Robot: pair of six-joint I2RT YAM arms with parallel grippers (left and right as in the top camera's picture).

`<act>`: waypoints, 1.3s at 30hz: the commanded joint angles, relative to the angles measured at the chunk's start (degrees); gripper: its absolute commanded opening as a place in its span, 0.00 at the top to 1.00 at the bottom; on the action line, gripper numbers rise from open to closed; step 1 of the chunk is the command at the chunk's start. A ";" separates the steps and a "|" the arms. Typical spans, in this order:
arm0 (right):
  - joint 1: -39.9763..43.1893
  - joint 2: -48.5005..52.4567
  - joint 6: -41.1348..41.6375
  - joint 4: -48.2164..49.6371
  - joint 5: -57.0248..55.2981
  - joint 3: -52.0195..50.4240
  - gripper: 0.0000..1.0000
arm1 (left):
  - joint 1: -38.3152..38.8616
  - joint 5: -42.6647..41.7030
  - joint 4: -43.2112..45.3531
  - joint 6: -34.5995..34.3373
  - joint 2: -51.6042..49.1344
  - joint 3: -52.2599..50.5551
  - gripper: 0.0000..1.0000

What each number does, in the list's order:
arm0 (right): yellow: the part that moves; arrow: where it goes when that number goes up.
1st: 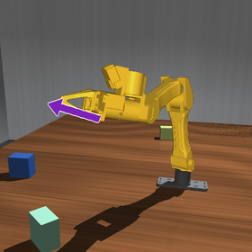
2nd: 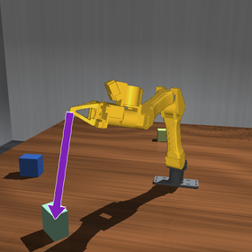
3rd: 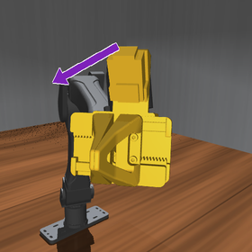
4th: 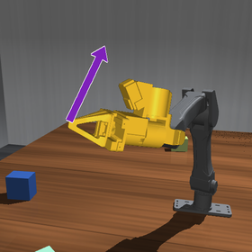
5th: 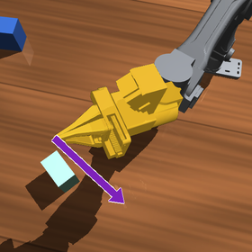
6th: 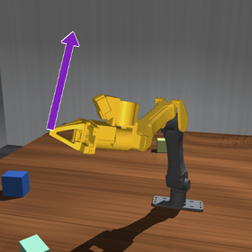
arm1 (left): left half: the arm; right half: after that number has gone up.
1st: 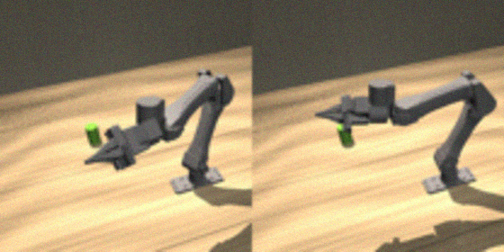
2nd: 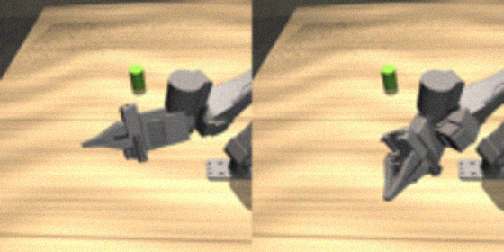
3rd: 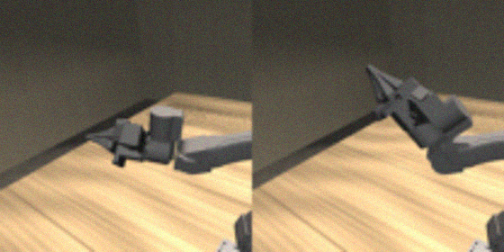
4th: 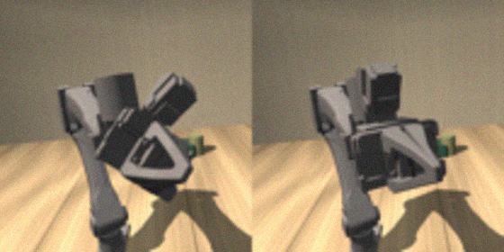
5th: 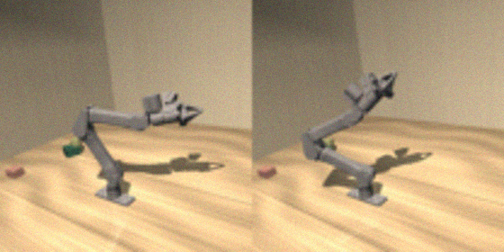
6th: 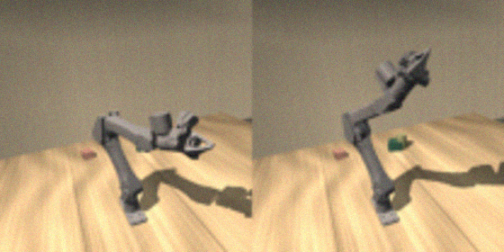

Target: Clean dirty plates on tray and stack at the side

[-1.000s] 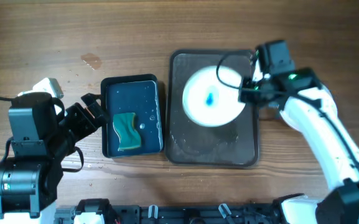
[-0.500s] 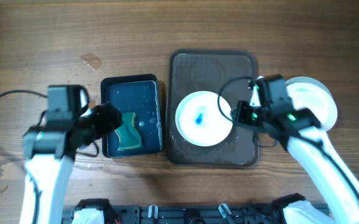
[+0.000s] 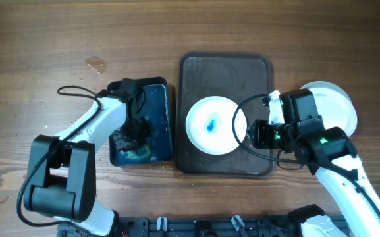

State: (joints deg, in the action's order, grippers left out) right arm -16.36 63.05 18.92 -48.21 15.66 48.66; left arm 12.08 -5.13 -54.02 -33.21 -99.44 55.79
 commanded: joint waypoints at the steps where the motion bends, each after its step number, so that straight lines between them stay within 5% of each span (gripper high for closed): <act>1: -0.17 0.39 -0.79 0.15 1.09 0.50 0.68 | 0.39 0.70 -1.62 3.17 7.87 2.99 0.45; 4: -0.17 0.39 -0.74 0.17 1.09 0.50 0.69 | 0.42 10.23 -0.61 2.93 8.72 2.54 0.43; 7: -0.17 0.39 -0.72 0.17 1.09 0.50 0.68 | 0.42 12.07 9.70 2.93 5.92 -2.73 0.51; 10: -0.17 0.39 -0.26 0.15 1.11 0.50 0.69 | 0.42 12.09 17.38 3.21 1.33 -7.56 0.96; 13: -0.17 0.39 -0.28 0.11 1.11 0.48 0.69 | 0.42 12.04 11.26 3.21 3.26 -2.54 0.95; 16: -0.17 0.39 -0.26 0.11 1.09 0.50 0.69 | 0.42 12.04 0.17 3.21 7.56 4.83 0.50; 18: -0.17 0.39 -0.28 0.11 0.96 0.48 0.68 | 0.42 9.79 -3.61 3.19 9.25 5.33 0.37; 22: -0.17 0.98 0.81 0.59 -1.25 0.48 0.64 | 0.46 7.13 -0.61 2.75 8.46 -1.38 0.46; 26: -0.17 5.38 0.81 2.01 -1.25 0.48 0.64 | 0.46 2.95 12.76 2.73 7.91 -11.80 0.95; 29: -0.17 10.51 0.81 5.18 -1.95 0.48 0.68 | 0.39 2.78 10.69 3.17 8.81 -10.10 0.96; 32: -0.17 15.02 9.92 6.34 -7.98 0.48 0.66 | 0.42 3.26 1.70 6.62 13.81 -0.28 0.96; 39: -0.04 30.53 1.62 19.52 -5.99 0.48 0.52 | 0.42 3.43 -4.79 13.38 18.08 13.03 0.96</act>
State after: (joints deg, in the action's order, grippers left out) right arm -16.36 89.25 22.50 -32.14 10.22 48.66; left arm 12.38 -1.02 -58.54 -23.03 -81.87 66.30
